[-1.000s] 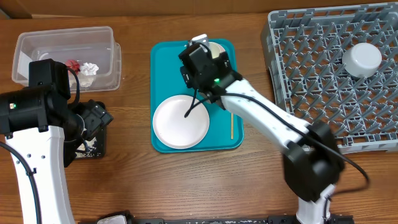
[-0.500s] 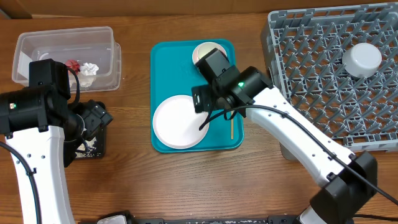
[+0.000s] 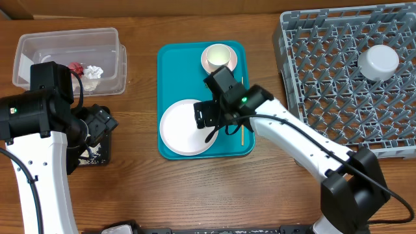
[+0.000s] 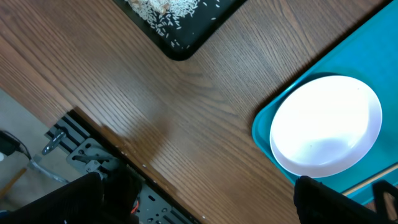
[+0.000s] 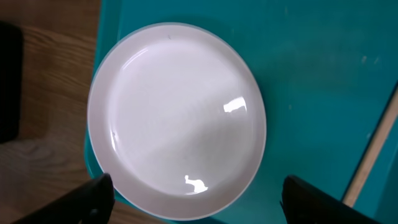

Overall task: Sort waste into correct bins and load items into the dishwasher
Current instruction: 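Lower the right gripper onto the white plate rim and grasp it, then lift the white plate and carry it right to the rack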

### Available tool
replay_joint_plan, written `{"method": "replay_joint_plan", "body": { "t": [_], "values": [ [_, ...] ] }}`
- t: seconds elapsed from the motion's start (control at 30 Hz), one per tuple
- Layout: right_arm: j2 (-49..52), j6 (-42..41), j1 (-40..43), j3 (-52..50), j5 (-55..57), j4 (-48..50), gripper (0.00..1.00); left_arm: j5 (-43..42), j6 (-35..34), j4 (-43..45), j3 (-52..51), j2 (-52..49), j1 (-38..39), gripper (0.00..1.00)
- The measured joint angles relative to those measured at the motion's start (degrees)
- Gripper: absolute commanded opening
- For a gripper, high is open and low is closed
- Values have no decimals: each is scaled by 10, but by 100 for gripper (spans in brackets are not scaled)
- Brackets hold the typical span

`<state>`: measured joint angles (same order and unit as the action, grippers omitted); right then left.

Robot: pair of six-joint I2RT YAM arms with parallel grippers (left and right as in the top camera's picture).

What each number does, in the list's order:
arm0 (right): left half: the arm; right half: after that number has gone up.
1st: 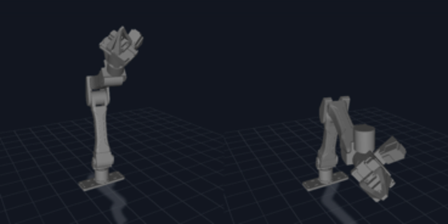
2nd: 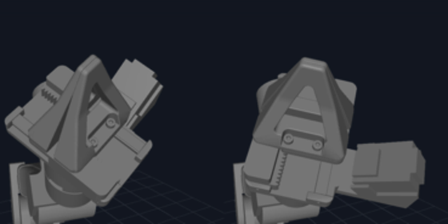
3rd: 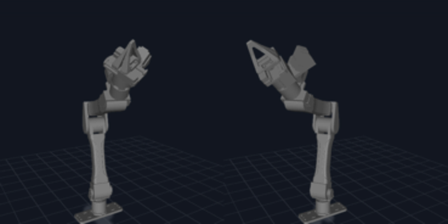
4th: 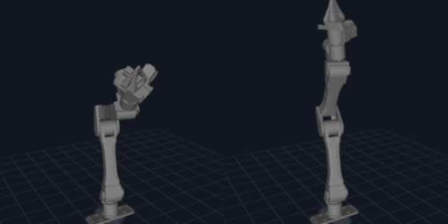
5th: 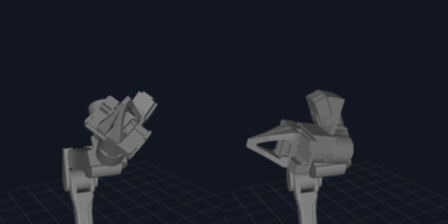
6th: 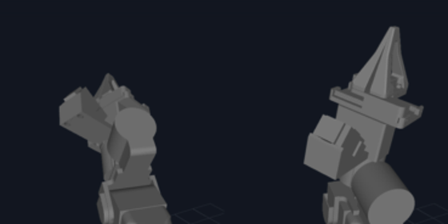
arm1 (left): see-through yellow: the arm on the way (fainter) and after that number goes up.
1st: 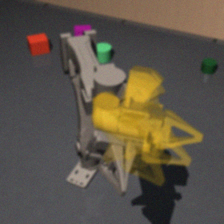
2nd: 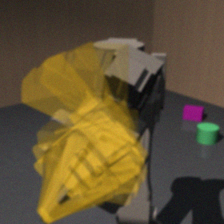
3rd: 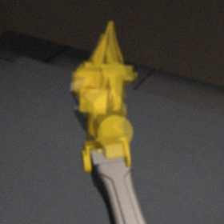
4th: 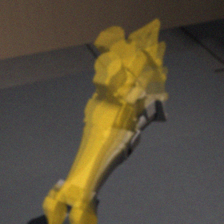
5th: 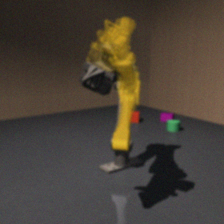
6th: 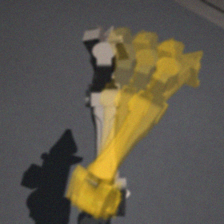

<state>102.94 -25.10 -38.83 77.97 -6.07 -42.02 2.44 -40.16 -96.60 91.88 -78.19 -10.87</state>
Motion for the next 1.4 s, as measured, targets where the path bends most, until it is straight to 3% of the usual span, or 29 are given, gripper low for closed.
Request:
{"method": "replay_joint_plan", "body": {
  "t": [0.3,0.73,0.97,1.17,1.4],
  "values": [
    [2,-72,0,-122,24,162,80,0,0,0,0,0,0,100],
    [56,-101,-2,-138,40,196,72,0,0,0,0,0,0,100],
    [60,-105,-2,-138,46,192,41,0,0,0,0,0,0,100],
    [61,-109,-2,-138,46,188,33,0,0,0,0,0,0,100],
    [63,-110,-2,-100,46,86,4,0,0,0,0,0,0,100]
  ]
}}
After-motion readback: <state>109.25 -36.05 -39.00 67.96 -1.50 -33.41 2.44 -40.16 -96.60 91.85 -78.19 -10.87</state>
